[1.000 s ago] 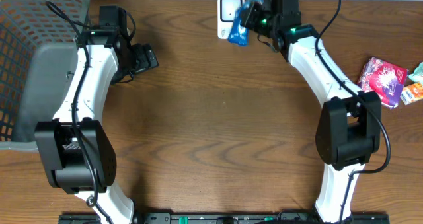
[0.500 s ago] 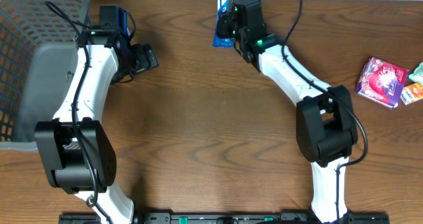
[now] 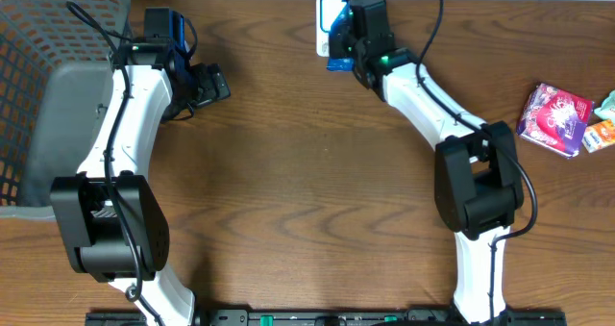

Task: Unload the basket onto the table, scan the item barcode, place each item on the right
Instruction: 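Carry the Oreo wrapper to the far right and release it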

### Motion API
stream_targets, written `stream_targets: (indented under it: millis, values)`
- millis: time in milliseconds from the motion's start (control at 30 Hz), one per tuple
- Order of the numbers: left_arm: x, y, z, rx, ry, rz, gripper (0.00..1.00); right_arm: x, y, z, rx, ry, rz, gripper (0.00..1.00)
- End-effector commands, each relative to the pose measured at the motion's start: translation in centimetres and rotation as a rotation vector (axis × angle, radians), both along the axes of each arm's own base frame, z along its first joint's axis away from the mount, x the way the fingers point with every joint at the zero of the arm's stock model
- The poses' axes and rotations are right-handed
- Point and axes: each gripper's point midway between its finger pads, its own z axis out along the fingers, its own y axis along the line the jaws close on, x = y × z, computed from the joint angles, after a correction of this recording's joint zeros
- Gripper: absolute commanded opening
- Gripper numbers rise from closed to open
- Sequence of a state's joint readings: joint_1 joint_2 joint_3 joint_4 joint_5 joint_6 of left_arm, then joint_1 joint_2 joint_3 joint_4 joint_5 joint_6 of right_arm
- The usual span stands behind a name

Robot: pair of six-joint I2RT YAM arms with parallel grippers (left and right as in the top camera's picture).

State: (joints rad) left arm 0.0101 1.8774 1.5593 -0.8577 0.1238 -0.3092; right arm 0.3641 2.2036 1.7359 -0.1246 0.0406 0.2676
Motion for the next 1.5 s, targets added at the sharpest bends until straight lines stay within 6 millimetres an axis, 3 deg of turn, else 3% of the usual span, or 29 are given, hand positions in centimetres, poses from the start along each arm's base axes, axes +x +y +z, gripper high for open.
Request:
stream_targets:
  millis: [0,100,200,333,467,567,733,933,1167,1467]
  values:
    - [0.0,0.3,-0.1,0.018,0.006,-0.003,0.98,0.7,-6.7,9.3,0.08,-0.115,-0.161,0.01]
    - [0.0,0.3,-0.1,0.018,0.006,-0.003,0.98,-0.1,-12.4,11.3,0.082,-0.092,-0.26,0.01]
    - [0.0,0.3,-0.1,0.018,0.006,-0.003,0.98,-1.9,-19.3,11.3,0.046,-0.013,-0.385,0.01]
    - [0.0,0.3,-0.1,0.018,0.006,-0.003,0.98,-5.6,-28.8,8.3,-0.006,0.164,-0.576,0.01]
    - [0.0,0.3,-0.1,0.018,0.006,-0.003,0.98,-9.3,-36.2,5.3,-0.05,0.305,-0.745,0.01]
    - [0.0,0.3,-0.1,0.018,0.006,-0.003,0.98,-11.2,-40.1,3.9,-0.047,0.364,-0.828,0.01]
    - [0.0,0.3,-0.1,0.018,0.006,-0.003,0.98,-13.1,-44.1,1.6,-0.03,0.428,-0.908,0.01]
    - [0.0,0.3,-0.1,0.018,0.006,-0.003,0.98,-13.8,-45.8,-0.8,-0.033,0.48,-0.943,0.01]
    - [0.0,0.3,-0.1,0.018,0.006,-0.003,0.98,-15.9,-49.4,-0.1,-0.07,0.469,-1.048,0.01]
    - [0.0,0.3,-0.1,0.018,0.006,-0.003,0.98,-21.1,-54.9,-0.4,-0.051,0.525,-1.16,0.02]
